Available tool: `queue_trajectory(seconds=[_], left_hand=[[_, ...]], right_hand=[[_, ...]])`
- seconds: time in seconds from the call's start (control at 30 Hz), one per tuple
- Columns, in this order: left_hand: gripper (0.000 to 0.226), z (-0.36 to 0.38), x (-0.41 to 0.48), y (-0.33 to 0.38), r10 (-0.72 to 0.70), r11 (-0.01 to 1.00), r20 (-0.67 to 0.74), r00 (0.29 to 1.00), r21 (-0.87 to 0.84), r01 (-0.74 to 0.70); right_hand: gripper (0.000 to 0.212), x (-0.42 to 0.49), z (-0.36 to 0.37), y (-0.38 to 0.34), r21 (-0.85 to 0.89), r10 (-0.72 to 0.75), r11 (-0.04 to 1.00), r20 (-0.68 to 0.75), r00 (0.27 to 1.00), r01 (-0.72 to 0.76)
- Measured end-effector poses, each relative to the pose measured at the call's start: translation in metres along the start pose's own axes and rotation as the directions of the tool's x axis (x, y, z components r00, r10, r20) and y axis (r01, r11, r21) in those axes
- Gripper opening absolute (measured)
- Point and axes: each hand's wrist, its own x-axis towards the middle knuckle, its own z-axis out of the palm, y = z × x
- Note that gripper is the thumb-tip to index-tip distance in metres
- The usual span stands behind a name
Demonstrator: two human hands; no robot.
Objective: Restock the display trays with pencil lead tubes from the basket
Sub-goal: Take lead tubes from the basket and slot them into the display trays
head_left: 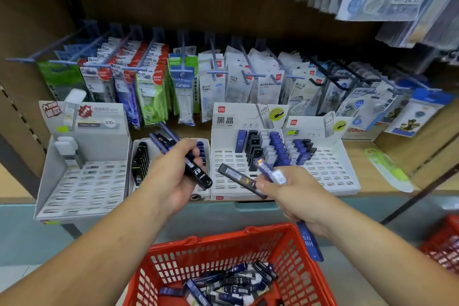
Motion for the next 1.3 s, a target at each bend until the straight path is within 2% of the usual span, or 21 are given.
queue_trajectory(seconds=[0.1,0.23,0.43,0.53,0.63,0.77,0.83,0.9,0.97,1.03,1.1,1.2,1.3], left_hand=[[0.009,-0.002,-0.003,-0.008,0.002,0.984,-0.002,1.0,0.176,-0.001],[0.017,0.003,-0.016,-0.023,0.048,0.882,0.158,0.986,0.457,-0.116],[0.017,0.0,-0.019,-0.026,0.005,0.851,0.198,0.98,0.514,-0.108],[0.022,0.002,-0.021,-0.028,-0.041,0.888,0.248,0.968,0.453,-0.079],[0.022,0.003,-0.02,-0.029,-0.026,0.902,0.272,0.962,0.422,-0.095],[0.018,0.002,-0.021,-0.033,0.024,0.8,0.3,0.954,0.566,-0.198],[0.015,0.0,-0.02,-0.035,0.027,0.742,0.287,0.958,0.637,-0.211],[0.024,-0.001,-0.019,-0.034,-0.015,0.731,0.274,0.962,0.659,-0.176],[0.033,-0.002,-0.019,-0.033,-0.074,0.743,0.268,0.961,0.658,-0.126],[0.035,-0.002,-0.02,-0.034,-0.12,0.754,0.263,0.957,0.651,-0.085],[0.026,-0.001,-0.021,-0.034,-0.147,0.76,0.269,0.952,0.647,-0.065],[0.016,0.0,-0.02,-0.036,-0.148,0.765,0.26,0.954,0.641,-0.056],[0.018,0.001,-0.018,-0.037,-0.136,0.783,0.211,0.968,0.622,-0.026]], right_hand=[[0.018,-0.001,-0.006,0.001,0.017,-0.03,0.999,-0.055,0.998,0.031],[0.021,-0.005,-0.005,-0.003,-0.051,-0.088,0.995,-0.046,0.995,0.086],[0.012,-0.003,-0.006,-0.007,0.242,-0.055,0.969,0.046,0.997,0.042],[0.018,-0.001,-0.007,-0.007,0.363,-0.064,0.931,0.082,0.995,0.03],[0.028,0.002,-0.009,-0.01,0.482,-0.078,0.876,0.072,0.994,0.034],[0.03,0.005,-0.01,-0.012,0.58,-0.057,0.815,0.074,0.996,0.004],[0.026,0.005,-0.009,-0.011,0.523,-0.114,0.849,0.036,0.993,0.079],[0.017,0.006,-0.01,-0.01,0.287,-0.207,0.932,-0.087,0.975,0.223],[0.009,0.01,-0.012,-0.008,0.023,-0.316,0.945,-0.206,0.926,0.327],[0.004,0.011,-0.013,-0.006,-0.004,-0.355,0.931,-0.245,0.902,0.366],[0.004,0.012,-0.014,-0.006,0.011,-0.364,0.926,-0.24,0.9,0.378],[0.015,0.017,-0.022,-0.008,-0.055,-0.42,0.904,-0.298,0.857,0.424],[0.029,0.031,-0.034,-0.005,-0.183,-0.452,0.892,-0.37,0.812,0.413]])
